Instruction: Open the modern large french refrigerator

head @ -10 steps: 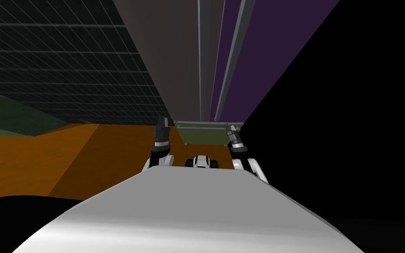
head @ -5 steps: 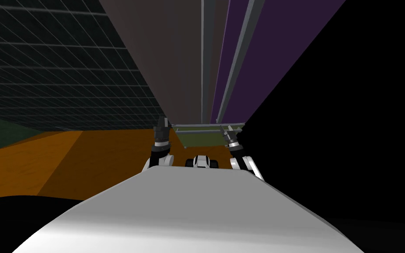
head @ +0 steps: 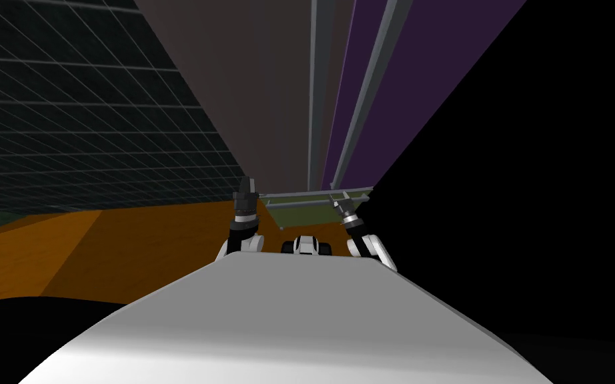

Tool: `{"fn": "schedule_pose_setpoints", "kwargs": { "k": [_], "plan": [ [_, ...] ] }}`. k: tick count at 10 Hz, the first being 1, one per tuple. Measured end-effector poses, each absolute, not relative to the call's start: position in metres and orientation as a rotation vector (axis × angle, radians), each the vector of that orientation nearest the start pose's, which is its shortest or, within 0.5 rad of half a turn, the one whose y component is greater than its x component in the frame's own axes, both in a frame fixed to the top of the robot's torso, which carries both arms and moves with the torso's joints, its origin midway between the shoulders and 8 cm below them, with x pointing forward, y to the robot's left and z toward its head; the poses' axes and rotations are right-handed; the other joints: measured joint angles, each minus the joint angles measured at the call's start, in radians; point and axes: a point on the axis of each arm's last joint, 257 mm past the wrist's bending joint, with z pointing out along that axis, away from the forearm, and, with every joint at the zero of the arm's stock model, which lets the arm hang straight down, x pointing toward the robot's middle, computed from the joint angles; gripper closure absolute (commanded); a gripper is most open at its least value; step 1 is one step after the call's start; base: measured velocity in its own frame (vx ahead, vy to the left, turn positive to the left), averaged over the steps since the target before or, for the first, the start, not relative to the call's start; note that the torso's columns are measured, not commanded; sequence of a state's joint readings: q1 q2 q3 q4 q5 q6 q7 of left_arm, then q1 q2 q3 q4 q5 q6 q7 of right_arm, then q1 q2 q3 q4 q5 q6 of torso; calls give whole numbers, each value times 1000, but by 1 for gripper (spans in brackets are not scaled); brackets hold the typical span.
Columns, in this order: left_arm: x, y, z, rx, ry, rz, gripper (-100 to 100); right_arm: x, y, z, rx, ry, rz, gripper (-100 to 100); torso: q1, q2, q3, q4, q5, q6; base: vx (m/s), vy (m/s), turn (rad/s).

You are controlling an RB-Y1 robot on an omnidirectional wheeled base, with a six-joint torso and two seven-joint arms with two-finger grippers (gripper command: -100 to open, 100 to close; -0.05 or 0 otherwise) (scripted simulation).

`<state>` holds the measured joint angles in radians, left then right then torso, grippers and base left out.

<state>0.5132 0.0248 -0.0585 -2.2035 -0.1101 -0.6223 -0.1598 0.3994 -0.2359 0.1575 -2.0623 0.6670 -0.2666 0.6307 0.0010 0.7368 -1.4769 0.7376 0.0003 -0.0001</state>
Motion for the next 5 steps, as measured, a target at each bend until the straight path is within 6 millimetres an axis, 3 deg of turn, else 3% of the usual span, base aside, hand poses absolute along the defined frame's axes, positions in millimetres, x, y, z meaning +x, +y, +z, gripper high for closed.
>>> {"fn": "schedule_pose_setpoints", "kwargs": {
  "k": [5],
  "plan": [
    [341,242,7,-481,710,-1157,0,423,-163,-160,-390,1359,133,-100,-3,2,1,1,-1,0,77,121,-111]
  ]
}}
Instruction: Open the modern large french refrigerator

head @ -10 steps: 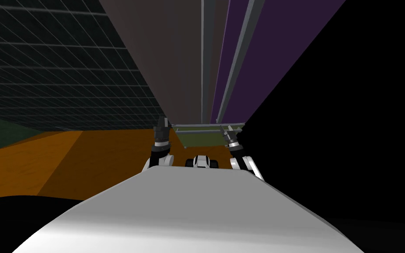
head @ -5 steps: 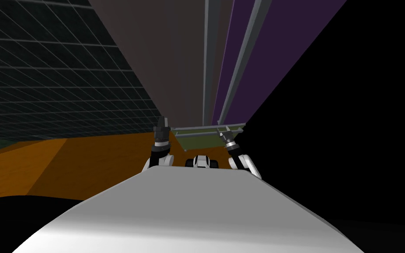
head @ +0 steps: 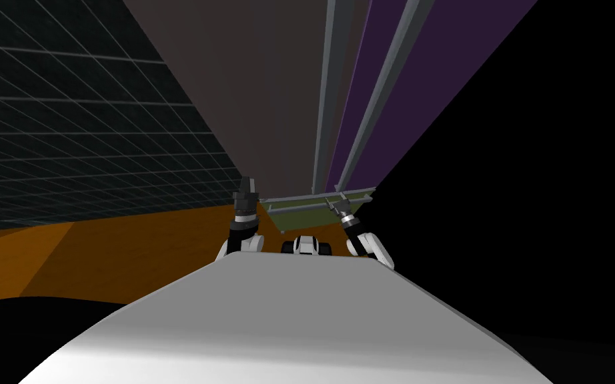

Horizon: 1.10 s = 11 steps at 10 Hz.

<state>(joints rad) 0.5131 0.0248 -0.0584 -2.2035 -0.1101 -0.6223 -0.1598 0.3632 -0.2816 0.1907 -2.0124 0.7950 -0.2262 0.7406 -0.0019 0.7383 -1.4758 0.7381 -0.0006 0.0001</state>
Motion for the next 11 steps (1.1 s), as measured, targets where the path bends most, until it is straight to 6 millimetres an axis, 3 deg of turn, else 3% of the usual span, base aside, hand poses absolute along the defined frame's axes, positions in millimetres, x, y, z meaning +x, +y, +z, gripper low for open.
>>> {"fn": "schedule_pose_setpoints", "kwargs": {
  "k": [5,11],
  "plan": [
    [341,242,7,-481,710,-1157,0,431,-156,-196,-647,1368,-86,-100,1,0,0,0,0,0,82,132,-121],
    [341,242,7,-481,710,-1157,0,435,-160,-225,-900,1332,-295,-100,2,0,0,0,1,0,48,101,-91]
  ]
}}
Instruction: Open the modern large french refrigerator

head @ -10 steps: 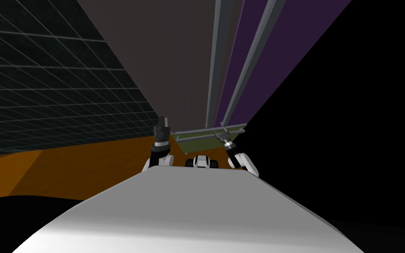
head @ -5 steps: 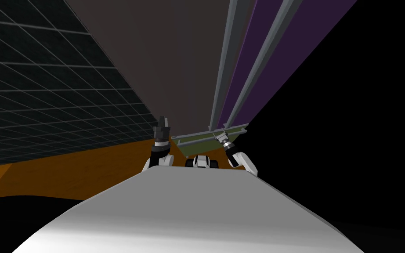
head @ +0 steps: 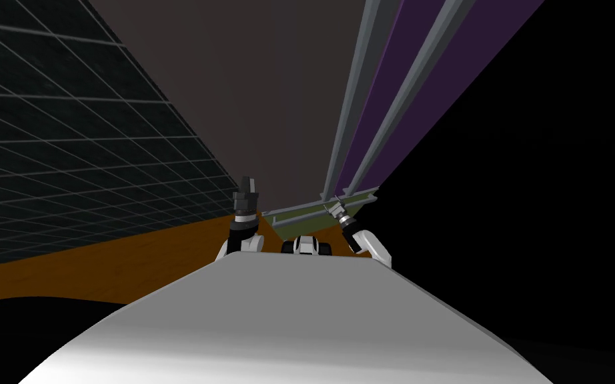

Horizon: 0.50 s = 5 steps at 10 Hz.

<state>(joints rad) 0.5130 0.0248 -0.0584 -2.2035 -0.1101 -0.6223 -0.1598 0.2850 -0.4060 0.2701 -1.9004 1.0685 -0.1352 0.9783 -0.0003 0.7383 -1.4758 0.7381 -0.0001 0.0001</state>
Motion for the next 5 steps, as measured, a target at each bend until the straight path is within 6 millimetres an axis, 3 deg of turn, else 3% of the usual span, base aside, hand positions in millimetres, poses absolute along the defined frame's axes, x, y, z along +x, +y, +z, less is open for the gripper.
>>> {"fn": "schedule_pose_setpoints", "kwargs": {
  "k": [5],
  "plan": [
    [341,242,7,-481,710,-1157,0,434,-170,-225,-940,1325,-338,-100,-1,0,0,0,0,0,12,2,22]
  ]
}}
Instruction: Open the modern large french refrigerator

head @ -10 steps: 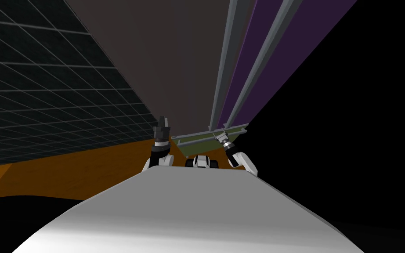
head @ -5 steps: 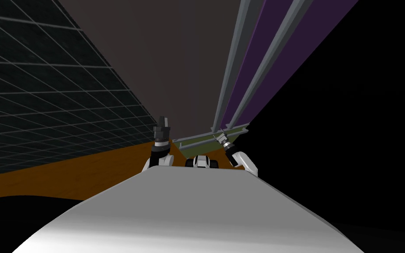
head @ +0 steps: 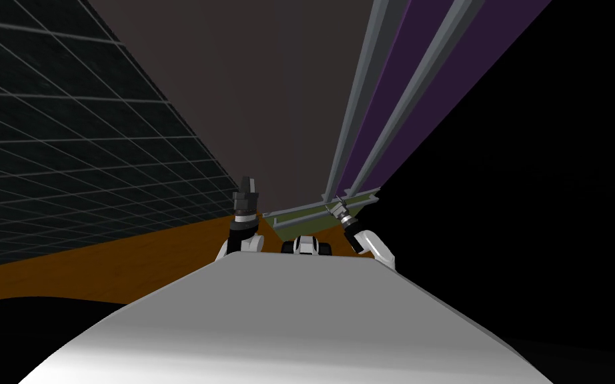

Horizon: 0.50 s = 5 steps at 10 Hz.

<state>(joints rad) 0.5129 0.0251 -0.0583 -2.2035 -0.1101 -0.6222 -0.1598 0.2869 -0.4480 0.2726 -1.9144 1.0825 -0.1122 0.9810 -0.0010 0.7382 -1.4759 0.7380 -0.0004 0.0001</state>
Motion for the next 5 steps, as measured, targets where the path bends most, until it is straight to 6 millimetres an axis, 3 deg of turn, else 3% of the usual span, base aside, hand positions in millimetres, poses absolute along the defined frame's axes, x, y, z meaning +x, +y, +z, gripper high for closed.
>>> {"fn": "schedule_pose_setpoints", "kwargs": {
  "k": [5],
  "plan": [
    [341,242,7,-481,710,-1157,0,434,-170,-225,-940,1325,-339,-100,0,-1,0,0,0,0,-2,2,-7]
  ]
}}
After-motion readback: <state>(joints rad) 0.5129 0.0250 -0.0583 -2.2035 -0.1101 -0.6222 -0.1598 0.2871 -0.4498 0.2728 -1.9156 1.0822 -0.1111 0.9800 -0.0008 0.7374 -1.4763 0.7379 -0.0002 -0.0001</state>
